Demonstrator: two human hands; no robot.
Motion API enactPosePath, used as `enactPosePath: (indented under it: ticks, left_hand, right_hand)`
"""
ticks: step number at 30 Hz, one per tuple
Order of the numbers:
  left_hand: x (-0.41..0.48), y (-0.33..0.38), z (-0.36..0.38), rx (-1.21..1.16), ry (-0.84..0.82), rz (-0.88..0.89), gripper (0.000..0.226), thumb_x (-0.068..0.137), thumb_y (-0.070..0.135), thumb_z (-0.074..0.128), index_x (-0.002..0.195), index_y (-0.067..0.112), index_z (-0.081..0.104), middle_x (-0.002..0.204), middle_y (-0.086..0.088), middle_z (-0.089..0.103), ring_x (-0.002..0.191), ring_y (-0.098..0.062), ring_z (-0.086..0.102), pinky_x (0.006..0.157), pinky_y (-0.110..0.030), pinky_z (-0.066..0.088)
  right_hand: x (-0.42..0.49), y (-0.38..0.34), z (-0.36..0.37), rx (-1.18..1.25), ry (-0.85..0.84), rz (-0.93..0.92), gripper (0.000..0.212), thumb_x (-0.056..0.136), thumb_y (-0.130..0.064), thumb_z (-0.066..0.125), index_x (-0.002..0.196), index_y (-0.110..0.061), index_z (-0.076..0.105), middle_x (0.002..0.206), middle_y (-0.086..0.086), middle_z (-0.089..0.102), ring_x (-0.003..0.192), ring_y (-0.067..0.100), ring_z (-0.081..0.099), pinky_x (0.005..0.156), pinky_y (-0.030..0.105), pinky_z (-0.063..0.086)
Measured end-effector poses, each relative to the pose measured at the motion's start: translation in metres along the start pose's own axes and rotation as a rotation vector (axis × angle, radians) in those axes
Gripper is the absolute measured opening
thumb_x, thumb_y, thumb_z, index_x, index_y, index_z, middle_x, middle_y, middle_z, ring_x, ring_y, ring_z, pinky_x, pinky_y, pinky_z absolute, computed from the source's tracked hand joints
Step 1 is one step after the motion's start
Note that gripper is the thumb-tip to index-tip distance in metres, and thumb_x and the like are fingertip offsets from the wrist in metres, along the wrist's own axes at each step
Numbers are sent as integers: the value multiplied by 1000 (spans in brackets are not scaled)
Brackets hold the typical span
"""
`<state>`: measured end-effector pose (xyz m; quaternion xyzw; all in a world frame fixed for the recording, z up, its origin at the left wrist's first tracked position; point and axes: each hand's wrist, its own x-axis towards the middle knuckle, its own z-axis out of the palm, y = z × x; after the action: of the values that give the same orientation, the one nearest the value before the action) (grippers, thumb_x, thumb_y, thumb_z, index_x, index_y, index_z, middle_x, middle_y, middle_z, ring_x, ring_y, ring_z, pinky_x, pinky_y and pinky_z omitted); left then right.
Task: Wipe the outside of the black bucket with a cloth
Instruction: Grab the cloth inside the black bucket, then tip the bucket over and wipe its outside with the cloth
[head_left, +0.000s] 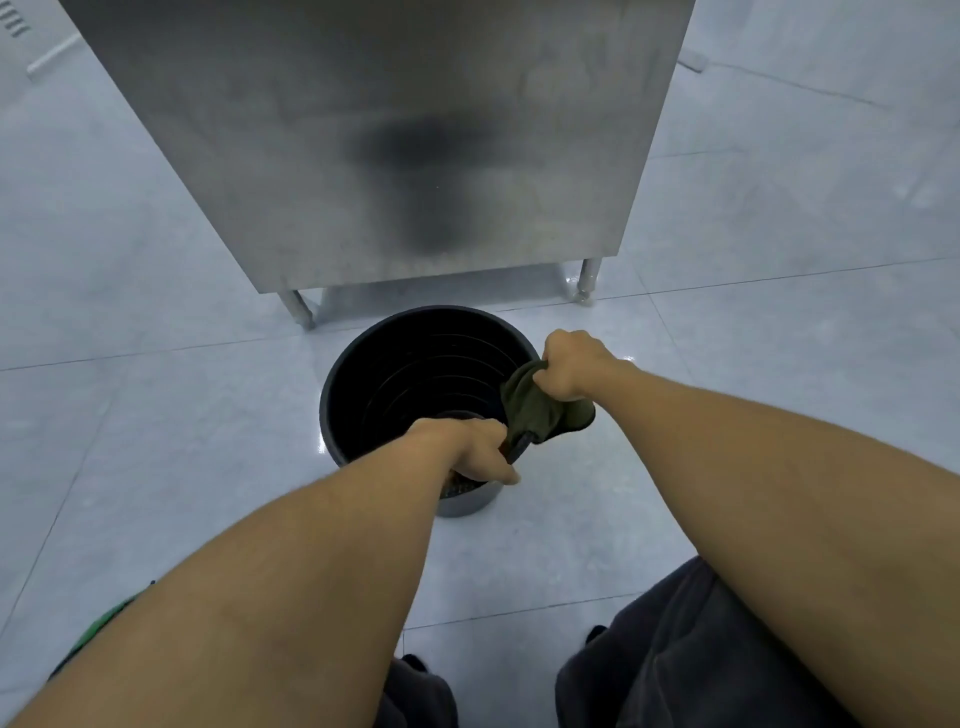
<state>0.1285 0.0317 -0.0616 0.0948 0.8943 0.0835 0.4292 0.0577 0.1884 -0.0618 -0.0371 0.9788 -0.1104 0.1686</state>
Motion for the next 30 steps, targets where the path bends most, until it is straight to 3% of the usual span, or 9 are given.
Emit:
enactPosePath:
  ticks: [3,5,9,13,15,18,22,26,30]
  left_hand:
    - [-4,-2,-7,-72,88,35,53,91,47,56,135,22,39,118,-5,52,99,-28,57,87,-46,53]
    - [-9,-5,-15,-103,173,54,50,90,41,52,135,22,40,123,-7,55,107,-32,56,95,-51,49]
    - [-23,-13,-34,-150,365,47,28,94,31,45,118,17,48,124,-12,56,109,-34,56,96,-50,47]
    - [-35,-26,-43,-157,502,2,11,97,30,41,96,22,48,118,-11,58,101,-31,56,91,-48,48]
    - [-40,-32,-41,-181,530,-6,20,101,27,40,113,17,53,125,-12,59,107,-31,57,94,-45,47]
    - [-45,-39,-33,-254,611,-30,40,106,23,37,143,11,42,140,-12,54,123,-33,52,100,-41,41]
    - [-47,-53,-21,-385,674,-26,30,107,21,31,132,12,43,123,-15,61,104,-30,57,87,-39,42]
    - [-49,-65,-12,-417,731,-25,32,107,22,28,137,12,35,112,-13,61,96,-28,58,88,-46,47]
    - [-51,-66,-8,-443,845,88,22,104,23,33,123,12,31,104,-10,57,84,-24,59,79,-46,49]
  right_hand:
    - [-3,-1,-13,235,-35,51,18,91,-22,55,78,-12,49,82,9,54,74,24,52,58,31,40]
    - [-7,-2,-24,558,-56,95,19,93,-26,54,85,-10,54,86,9,58,79,23,56,64,32,45]
    - [-15,-8,-45,1138,-100,181,28,92,-33,55,106,-10,60,108,12,68,97,25,66,93,43,55]
    - [-24,-18,-71,1461,119,194,24,88,-34,51,95,-14,62,98,10,66,92,23,62,94,43,54]
    - [-32,-21,-85,1460,261,194,25,86,-38,49,89,-16,61,92,5,63,88,20,59,84,41,55]
    - [-43,-25,-91,1325,464,137,26,91,-36,47,81,-15,57,79,3,57,75,16,53,71,35,46]
    - [-53,-38,-78,1103,497,0,28,91,-34,51,79,-11,61,70,6,57,69,19,56,69,36,49]
    - [-54,-59,-42,931,421,-117,30,86,-28,61,65,-13,45,60,2,43,58,17,42,60,36,41]
    - [-55,-83,2,760,302,-289,40,84,-28,64,60,-13,36,70,4,43,63,19,43,63,41,41]
